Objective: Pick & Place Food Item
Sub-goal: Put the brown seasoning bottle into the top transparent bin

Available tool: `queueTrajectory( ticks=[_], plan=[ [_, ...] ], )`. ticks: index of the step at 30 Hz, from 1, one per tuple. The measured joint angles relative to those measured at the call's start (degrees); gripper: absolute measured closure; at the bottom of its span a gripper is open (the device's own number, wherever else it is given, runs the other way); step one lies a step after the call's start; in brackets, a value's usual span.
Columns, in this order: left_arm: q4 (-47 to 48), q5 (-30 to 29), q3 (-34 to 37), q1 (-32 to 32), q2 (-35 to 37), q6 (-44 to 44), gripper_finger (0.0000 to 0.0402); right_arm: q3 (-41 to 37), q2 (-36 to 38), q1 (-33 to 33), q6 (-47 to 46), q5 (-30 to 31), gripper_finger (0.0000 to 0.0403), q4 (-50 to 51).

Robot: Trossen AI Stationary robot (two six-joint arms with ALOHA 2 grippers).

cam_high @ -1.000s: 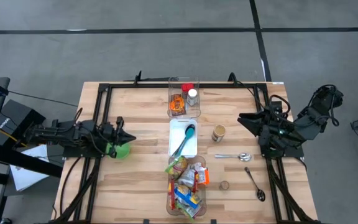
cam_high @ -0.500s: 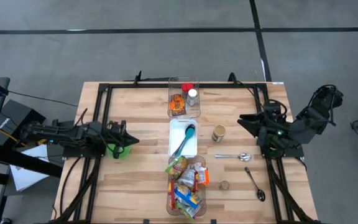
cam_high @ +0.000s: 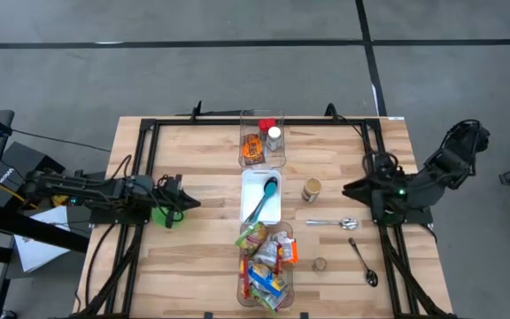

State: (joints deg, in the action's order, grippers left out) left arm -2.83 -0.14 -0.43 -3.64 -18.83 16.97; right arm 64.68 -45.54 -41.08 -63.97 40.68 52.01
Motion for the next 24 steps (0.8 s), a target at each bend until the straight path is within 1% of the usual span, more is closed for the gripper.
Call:
queueTrajectory(
  ticks=[3,6,8,11,12,14,19,24],
  plan=[
    [-0.1,0.0,0.0,0.0,-0.6,0.0,0.0401,3.0,0.2,0.0,3.5,-4.9,0.0283,-2.1],
    [-0.1,0.0,0.0,0.0,-0.9,0.0,0.0401,6.9,-0.6,0.0,3.8,-7.6,0.0288,1.0],
    [-0.1,0.0,0.0,0.0,-0.9,0.0,0.0401,9.2,-1.4,0.0,1.3,-10.1,0.029,7.0],
    [-0.1,0.0,0.0,0.0,-0.9,0.0,0.0401,10.4,-3.5,0.0,-5.0,-16.3,0.0289,16.5],
    [-0.2,0.0,0.0,0.0,-0.9,0.0,0.0401,10.3,-4.3,-0.1,-6.4,-18.3,0.0288,17.8],
    [-0.2,0.0,0.0,0.0,-0.9,0.0,0.0401,9.7,-6.0,-0.5,-7.0,-21.2,0.0282,17.1],
    [-0.2,0.0,0.0,0.0,-0.9,0.0,0.0401,9.1,-10.5,-2.8,-6.1,-22.4,0.0245,9.3],
    [-0.2,0.0,0.0,0.0,-0.9,0.0,0.0401,9.1,-15.0,-5.1,-10.0,-22.9,0.0186,8.9]
  ],
)
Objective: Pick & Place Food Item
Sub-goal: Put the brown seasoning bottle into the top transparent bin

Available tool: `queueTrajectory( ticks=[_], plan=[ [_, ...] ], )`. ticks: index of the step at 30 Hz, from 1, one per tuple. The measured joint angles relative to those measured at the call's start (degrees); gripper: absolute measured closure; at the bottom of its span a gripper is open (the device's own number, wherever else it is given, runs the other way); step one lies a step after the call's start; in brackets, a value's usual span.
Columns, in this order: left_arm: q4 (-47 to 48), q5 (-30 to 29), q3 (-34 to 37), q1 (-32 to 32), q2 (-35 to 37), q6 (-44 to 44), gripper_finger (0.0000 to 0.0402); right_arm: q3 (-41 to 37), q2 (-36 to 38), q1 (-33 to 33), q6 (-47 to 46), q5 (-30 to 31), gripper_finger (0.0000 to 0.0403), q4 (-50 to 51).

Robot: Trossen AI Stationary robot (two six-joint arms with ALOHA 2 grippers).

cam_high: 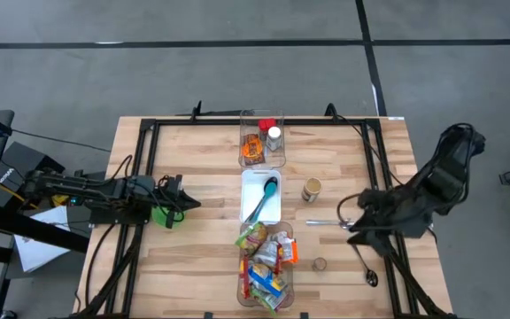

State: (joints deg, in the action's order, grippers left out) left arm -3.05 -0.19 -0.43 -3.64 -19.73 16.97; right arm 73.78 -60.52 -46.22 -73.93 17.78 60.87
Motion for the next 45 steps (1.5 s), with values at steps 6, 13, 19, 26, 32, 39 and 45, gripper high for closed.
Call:
queueTrajectory(
  ticks=[6,13,19,26,32,39,45],
  plan=[
    [0.0,0.0,0.0,0.0,0.0,0.0,0.0401,0.0,-6.2,-3.1,-2.0,0.0,0.0136,-1.5],
    [0.0,0.0,0.0,0.0,0.0,0.0,0.0401,0.0,-13.5,-4.0,4.8,0.2,0.013,-8.9],
    [0.0,0.0,-0.1,0.0,0.0,0.0,0.0401,0.0,-17.8,-3.0,8.2,0.1,0.013,-6.8],
    [0.0,0.0,-0.1,0.0,0.0,0.0,0.0401,0.0,-21.7,0.1,11.0,-6.2,0.013,-4.1],
    [0.0,0.0,-0.1,0.0,0.0,0.0,0.0401,0.0,-24.9,5.5,15.4,-12.4,0.0108,-4.3],
    [0.0,0.0,-0.1,0.0,0.0,0.0,0.0401,0.0,-28.7,8.4,24.7,-12.8,0.0064,-3.9],
    [0.0,0.0,-0.1,0.0,0.0,0.0,0.0401,0.0,-33.1,5.7,30.0,-11.5,0.0072,-3.0]
  ],
)
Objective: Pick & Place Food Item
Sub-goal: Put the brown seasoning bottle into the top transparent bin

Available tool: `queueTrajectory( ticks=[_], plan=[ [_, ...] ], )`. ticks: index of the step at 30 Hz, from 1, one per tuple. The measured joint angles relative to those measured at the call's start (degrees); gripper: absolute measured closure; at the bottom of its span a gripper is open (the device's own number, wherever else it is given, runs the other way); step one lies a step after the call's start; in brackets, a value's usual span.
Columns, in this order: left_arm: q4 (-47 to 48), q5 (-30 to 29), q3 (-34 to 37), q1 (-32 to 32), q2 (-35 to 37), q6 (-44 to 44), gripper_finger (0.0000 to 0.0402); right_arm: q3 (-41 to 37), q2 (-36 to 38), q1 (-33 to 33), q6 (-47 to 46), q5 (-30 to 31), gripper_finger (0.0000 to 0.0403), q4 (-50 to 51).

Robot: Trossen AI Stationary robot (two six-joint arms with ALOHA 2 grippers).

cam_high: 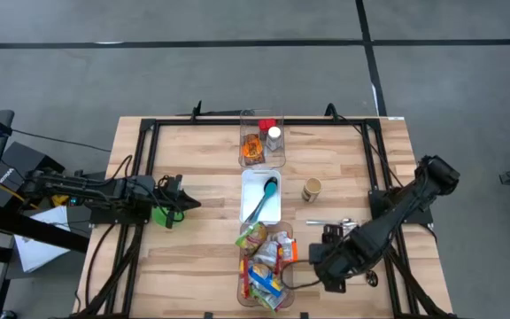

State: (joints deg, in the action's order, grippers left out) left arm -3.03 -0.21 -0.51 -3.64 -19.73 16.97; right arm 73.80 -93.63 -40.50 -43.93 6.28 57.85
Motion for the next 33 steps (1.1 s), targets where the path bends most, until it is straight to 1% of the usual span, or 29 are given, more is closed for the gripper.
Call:
queueTrajectory(
  ticks=[7,14,20,28,33],
  plan=[
    [0.0,0.0,0.0,0.0,0.0,0.0,0.0401,0.0,-3.8,-0.5,0.4,-2.5,0.0077,-0.8],
    [0.0,0.0,0.0,0.0,0.0,0.0,0.0401,0.0,-6.8,0.6,0.2,-1.7,0.0078,-1.5],
    [0.0,0.0,0.0,0.0,0.0,0.0,0.0401,-0.1,-9.6,0.0,0.2,-0.6,0.0078,-2.2],
    [0.0,0.0,0.0,0.0,0.0,0.0,0.0402,-0.7,-9.4,-0.3,-2.2,1.4,0.0078,-3.4],
    [0.0,0.0,0.0,0.0,0.0,0.0,0.0402,-5.3,-7.6,-1.2,-6.0,1.1,0.0078,-7.6]
  ],
)
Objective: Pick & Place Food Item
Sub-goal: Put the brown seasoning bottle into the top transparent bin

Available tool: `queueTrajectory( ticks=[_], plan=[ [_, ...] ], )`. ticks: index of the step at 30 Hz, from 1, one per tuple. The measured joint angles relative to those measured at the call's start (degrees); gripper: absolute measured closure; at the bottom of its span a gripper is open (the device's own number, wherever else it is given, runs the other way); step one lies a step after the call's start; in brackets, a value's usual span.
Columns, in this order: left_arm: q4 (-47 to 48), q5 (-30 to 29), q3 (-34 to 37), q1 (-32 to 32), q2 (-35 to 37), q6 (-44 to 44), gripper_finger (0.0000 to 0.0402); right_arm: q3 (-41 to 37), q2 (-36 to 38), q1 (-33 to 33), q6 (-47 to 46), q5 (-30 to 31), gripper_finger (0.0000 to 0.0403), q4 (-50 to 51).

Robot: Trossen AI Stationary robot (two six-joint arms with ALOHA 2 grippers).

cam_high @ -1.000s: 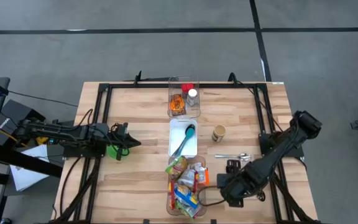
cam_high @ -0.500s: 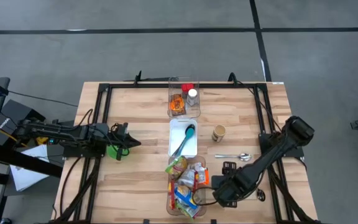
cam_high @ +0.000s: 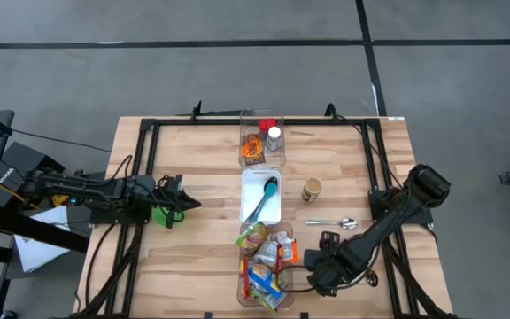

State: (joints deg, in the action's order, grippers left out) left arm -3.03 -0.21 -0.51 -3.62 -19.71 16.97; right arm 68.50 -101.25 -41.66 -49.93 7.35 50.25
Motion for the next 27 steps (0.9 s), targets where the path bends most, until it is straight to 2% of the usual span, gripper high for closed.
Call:
queueTrajectory(
  ticks=[7,13,19,27],
  plan=[
    [-0.6,0.0,0.0,0.0,0.0,0.0,0.0402,-3.5,3.3,-0.3,-2.6,1.4,0.0078,-2.3],
    [-0.5,0.0,0.0,0.0,0.0,0.0,0.0402,-3.7,2.6,0.3,-0.6,2.5,0.0078,-4.1],
    [-1.0,0.0,0.0,0.0,0.0,0.0,0.0402,-7.9,3.5,0.2,-1.1,1.3,0.0078,-10.1],
    [-1.3,0.0,0.0,0.0,0.0,0.0,0.0402,-7.9,3.5,0.2,-1.0,1.6,0.0078,-10.0]
  ],
)
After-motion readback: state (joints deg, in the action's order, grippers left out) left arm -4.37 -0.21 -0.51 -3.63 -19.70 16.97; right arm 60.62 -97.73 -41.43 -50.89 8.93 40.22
